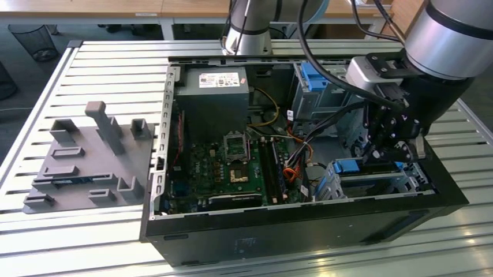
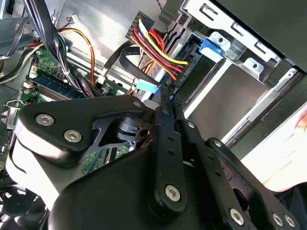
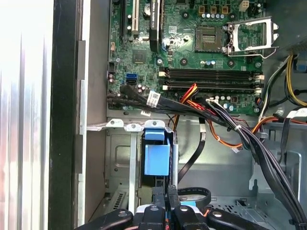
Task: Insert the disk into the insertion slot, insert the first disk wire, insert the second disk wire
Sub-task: 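Insert the second disk wire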
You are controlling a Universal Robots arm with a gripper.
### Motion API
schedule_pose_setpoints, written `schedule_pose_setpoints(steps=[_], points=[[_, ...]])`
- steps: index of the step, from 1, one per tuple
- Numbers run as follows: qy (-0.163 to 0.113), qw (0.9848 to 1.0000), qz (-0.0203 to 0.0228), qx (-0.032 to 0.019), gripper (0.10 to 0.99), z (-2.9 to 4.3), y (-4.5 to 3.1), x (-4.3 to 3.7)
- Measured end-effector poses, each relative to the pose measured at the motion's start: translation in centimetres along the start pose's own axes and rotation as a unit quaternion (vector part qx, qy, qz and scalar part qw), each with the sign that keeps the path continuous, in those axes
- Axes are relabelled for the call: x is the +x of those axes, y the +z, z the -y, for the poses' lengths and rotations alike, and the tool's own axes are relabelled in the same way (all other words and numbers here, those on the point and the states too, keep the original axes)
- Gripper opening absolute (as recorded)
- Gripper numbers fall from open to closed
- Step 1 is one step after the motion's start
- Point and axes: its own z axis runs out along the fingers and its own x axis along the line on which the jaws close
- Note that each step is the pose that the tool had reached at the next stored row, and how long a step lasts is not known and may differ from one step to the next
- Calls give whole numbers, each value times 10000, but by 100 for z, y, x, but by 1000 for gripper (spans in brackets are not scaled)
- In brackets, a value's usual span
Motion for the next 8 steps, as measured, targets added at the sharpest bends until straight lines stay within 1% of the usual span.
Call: schedule_pose_setpoints(steps=[8], points=[[0, 10000, 3, 0, 145, 6, 7, 0]])
